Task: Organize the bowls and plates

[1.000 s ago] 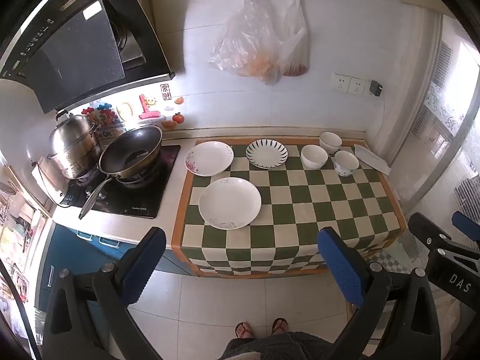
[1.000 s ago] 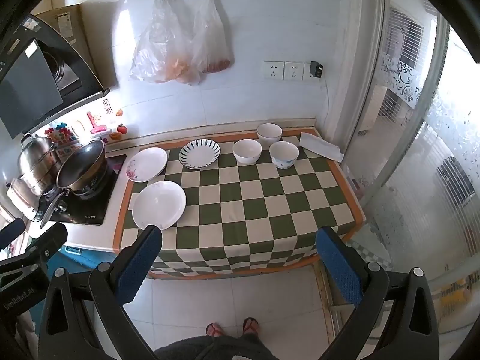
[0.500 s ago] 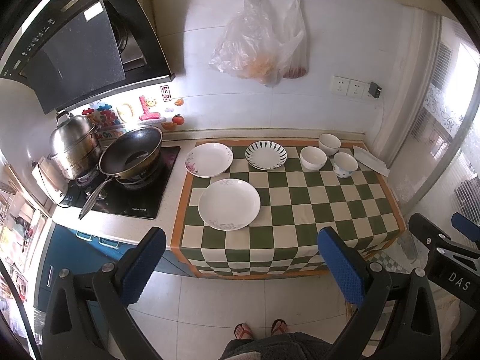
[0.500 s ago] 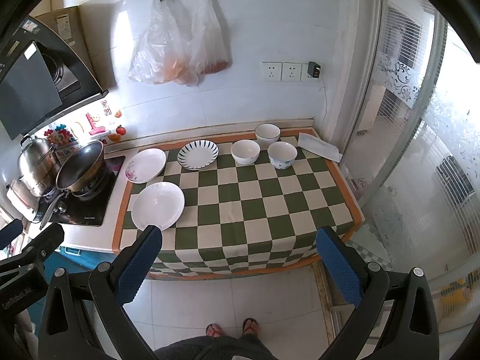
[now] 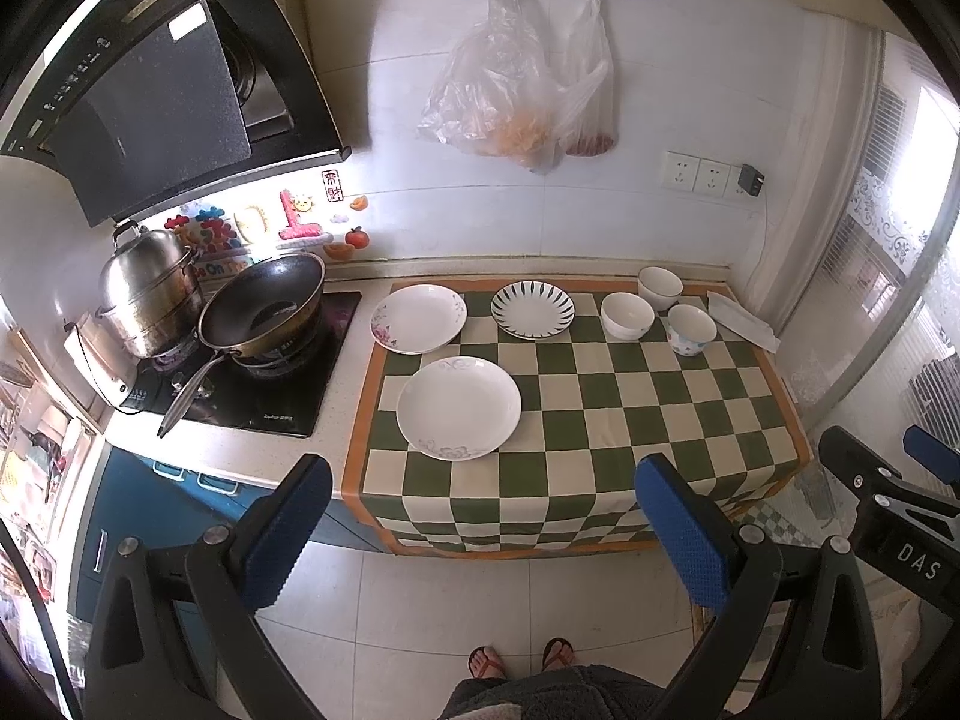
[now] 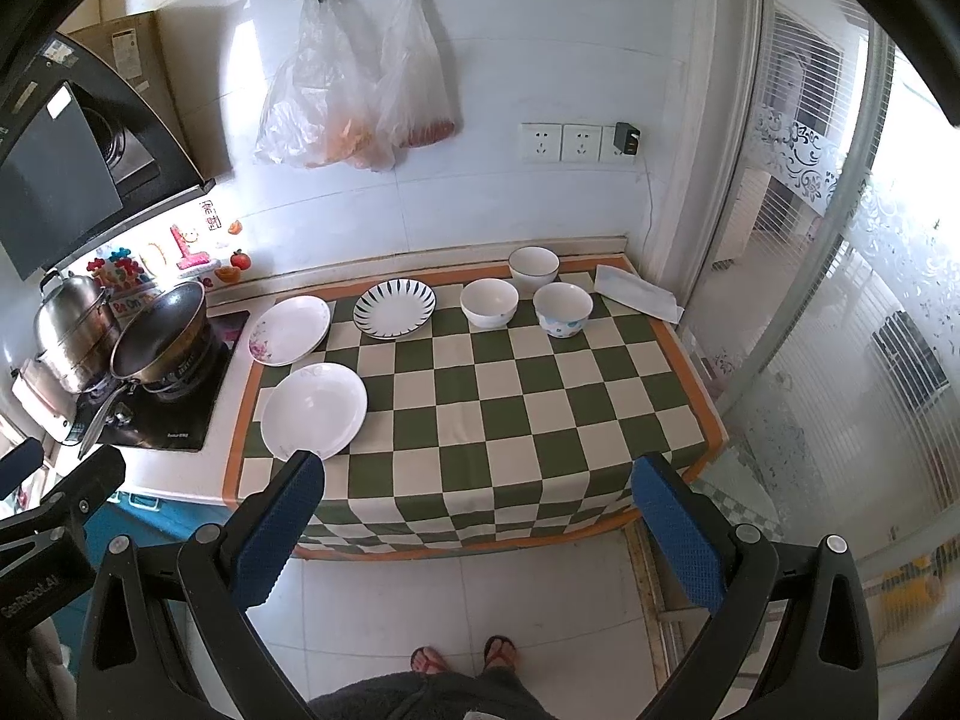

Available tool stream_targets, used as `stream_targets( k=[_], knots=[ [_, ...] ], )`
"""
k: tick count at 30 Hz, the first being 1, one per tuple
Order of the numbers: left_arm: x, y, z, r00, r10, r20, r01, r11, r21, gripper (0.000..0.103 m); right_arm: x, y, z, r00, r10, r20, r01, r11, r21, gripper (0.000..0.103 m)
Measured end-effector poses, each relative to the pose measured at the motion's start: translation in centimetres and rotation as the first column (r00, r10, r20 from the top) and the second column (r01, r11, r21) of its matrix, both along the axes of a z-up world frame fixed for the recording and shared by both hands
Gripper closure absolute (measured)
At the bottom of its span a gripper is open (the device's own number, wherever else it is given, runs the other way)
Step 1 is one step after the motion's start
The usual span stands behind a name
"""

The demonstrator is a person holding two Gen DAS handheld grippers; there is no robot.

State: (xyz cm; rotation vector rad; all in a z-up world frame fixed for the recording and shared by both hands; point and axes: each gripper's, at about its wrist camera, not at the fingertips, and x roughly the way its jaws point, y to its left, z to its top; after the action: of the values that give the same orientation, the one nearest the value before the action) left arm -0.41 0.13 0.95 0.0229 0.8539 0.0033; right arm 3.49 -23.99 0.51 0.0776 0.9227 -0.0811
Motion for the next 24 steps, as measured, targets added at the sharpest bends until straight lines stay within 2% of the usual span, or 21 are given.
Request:
stream_targets(
  k=[24],
  knots=[
    [0.37, 0.31, -0.48, 1.0, 0.002, 0.006, -0.002, 1.0, -0.004, 0.0, 0.58, 0.35, -0.19, 1.0, -0.006, 0.003, 0.006, 1.0, -0.003, 0.0]
  ],
)
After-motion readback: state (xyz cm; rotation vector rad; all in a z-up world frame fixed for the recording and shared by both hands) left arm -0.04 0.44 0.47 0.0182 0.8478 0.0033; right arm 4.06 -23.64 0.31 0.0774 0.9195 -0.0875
